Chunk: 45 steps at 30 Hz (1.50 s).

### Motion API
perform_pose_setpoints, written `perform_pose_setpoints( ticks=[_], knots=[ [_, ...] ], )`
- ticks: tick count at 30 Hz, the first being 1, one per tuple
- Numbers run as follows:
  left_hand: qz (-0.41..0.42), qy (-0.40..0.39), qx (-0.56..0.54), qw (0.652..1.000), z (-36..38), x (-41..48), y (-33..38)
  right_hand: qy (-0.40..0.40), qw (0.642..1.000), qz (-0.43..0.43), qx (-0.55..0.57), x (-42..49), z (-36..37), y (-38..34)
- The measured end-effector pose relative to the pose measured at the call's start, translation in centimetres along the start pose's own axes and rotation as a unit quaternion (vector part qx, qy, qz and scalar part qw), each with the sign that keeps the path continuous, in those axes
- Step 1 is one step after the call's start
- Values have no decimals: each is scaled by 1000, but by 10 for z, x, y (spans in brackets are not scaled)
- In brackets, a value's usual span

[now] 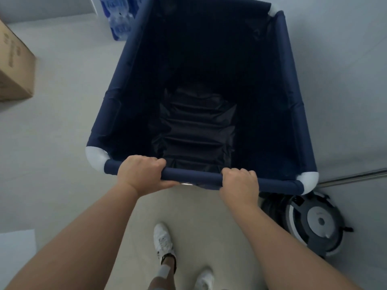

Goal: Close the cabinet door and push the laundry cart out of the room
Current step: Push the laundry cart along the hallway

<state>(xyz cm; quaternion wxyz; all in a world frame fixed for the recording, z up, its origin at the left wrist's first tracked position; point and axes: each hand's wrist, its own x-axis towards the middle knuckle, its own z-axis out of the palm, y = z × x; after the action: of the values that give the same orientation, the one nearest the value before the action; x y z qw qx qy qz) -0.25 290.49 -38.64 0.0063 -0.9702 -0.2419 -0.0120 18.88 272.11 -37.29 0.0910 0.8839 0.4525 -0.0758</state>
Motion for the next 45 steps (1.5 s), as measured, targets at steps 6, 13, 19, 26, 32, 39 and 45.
perform_pose_setpoints(
  ticks=[6, 13, 19, 26, 32, 39, 45],
  knots=[
    [17, -21, 2, 1000, -1, 49, -26, -3, 1000, -1, -20, 44, -10, 0],
    [15, -22, 1, 1000, -1, 97, -40, 17, 999, -35, -26, 90, -16, 14],
    [-19, -23, 10, 999, 1, 128, -37, 18, 996, -83, -35, 128, -24, 34],
    [-43, -41, 12, 998, 5, 159, -20, -1, 992, -116, -42, 169, -34, 68],
    [-66, -97, 4, 993, 4, 191, 3, -9, 989, -128, -74, 204, -38, 103],
    [-88, -93, 1, 992, 7, 226, 44, -10, 987, -123, -98, 233, -40, 150],
    [-114, -97, -10, 989, 6, 256, 79, -16, 987, -123, -102, 258, -43, 191]
  ],
)
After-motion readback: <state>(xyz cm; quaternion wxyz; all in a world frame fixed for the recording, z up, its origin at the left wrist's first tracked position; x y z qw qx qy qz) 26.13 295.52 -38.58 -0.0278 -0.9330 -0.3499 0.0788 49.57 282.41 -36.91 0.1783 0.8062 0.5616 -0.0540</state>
